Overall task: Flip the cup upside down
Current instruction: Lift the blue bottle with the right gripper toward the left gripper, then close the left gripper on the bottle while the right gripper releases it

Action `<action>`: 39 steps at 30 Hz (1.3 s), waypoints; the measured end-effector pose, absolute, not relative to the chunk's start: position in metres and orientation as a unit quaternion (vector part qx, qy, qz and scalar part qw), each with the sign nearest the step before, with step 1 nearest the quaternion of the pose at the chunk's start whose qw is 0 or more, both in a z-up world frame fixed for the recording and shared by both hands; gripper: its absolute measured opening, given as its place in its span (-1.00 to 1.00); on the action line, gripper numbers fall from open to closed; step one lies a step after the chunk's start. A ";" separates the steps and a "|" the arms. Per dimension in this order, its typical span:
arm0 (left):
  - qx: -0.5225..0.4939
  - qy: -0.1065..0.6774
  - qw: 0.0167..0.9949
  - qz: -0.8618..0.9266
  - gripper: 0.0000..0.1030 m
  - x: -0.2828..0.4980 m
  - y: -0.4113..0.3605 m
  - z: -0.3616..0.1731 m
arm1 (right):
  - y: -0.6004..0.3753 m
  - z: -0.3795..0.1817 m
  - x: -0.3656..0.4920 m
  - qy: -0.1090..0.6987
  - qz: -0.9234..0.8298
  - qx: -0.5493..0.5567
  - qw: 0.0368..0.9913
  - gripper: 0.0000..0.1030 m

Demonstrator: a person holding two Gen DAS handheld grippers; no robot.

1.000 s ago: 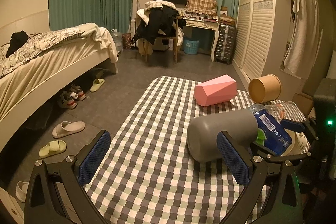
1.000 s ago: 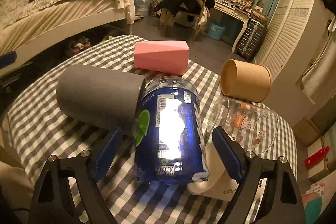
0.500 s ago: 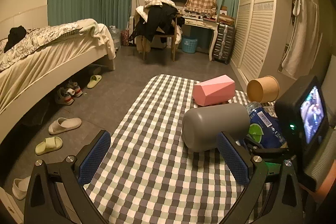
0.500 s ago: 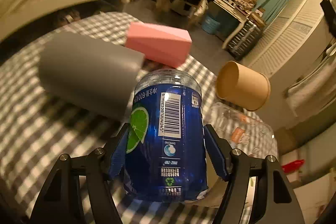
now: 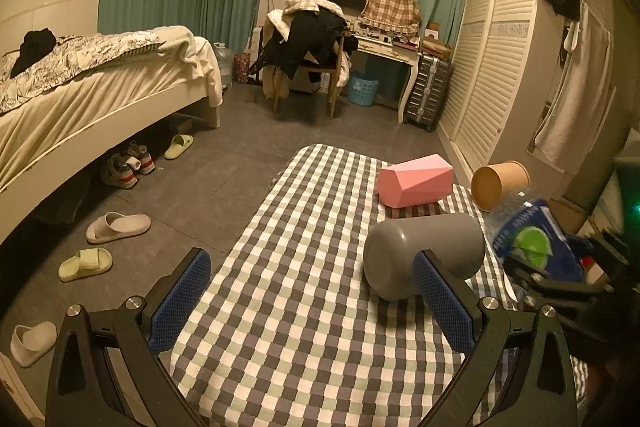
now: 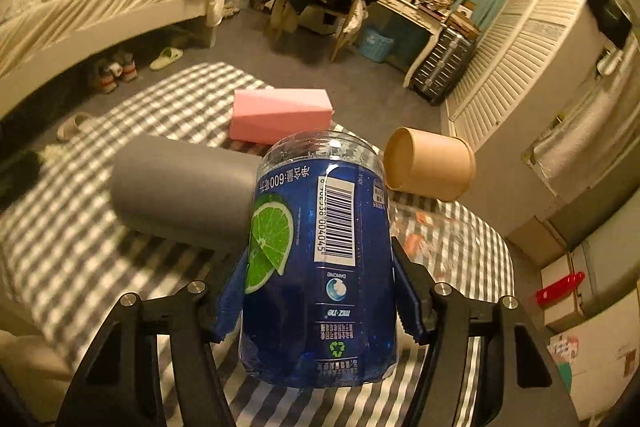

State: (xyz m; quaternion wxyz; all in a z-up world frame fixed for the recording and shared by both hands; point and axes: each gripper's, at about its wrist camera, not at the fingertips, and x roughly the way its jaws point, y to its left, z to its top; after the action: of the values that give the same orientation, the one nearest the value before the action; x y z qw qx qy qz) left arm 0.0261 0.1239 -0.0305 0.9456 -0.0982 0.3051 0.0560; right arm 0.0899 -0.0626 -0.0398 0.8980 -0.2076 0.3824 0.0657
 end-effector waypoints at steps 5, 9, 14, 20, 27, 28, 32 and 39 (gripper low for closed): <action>-0.090 0.306 0.946 0.051 1.00 0.025 0.120 -0.032 | -0.061 -0.049 0.051 0.399 0.044 -0.180 0.898 0.21; -0.073 0.308 0.947 0.050 1.00 0.024 0.112 -0.034 | -0.065 -0.067 0.033 0.425 0.039 -0.144 0.893 0.21; -0.052 0.311 0.948 0.046 1.00 0.023 0.101 -0.038 | -0.073 -0.085 0.026 0.450 0.033 -0.114 0.885 0.22; -0.032 0.319 0.946 0.044 1.00 0.023 0.091 -0.043 | -0.080 -0.084 0.025 0.444 0.041 -0.093 0.890 0.24; -0.022 0.305 0.951 0.052 1.00 0.019 0.084 -0.040 | -0.097 -0.069 0.015 0.407 0.070 -0.111 0.904 0.51; -0.017 0.308 0.949 0.057 1.00 0.019 0.083 -0.041 | -0.103 -0.064 0.014 0.403 0.072 -0.108 0.906 0.53; 0.001 0.307 0.950 0.057 1.00 0.016 0.074 -0.039 | -0.136 -0.040 0.012 0.386 0.078 -0.094 0.915 0.59; -0.017 0.325 0.945 0.036 1.00 0.011 0.049 -0.030 | -0.192 -0.005 0.025 0.361 0.080 -0.080 0.926 0.67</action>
State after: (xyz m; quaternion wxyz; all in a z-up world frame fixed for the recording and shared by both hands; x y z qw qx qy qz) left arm 0.0111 0.0494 -0.0297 0.9449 -0.0174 0.3248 0.0356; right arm 0.0249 -0.1918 -0.0051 0.9257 -0.0799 0.3612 0.0795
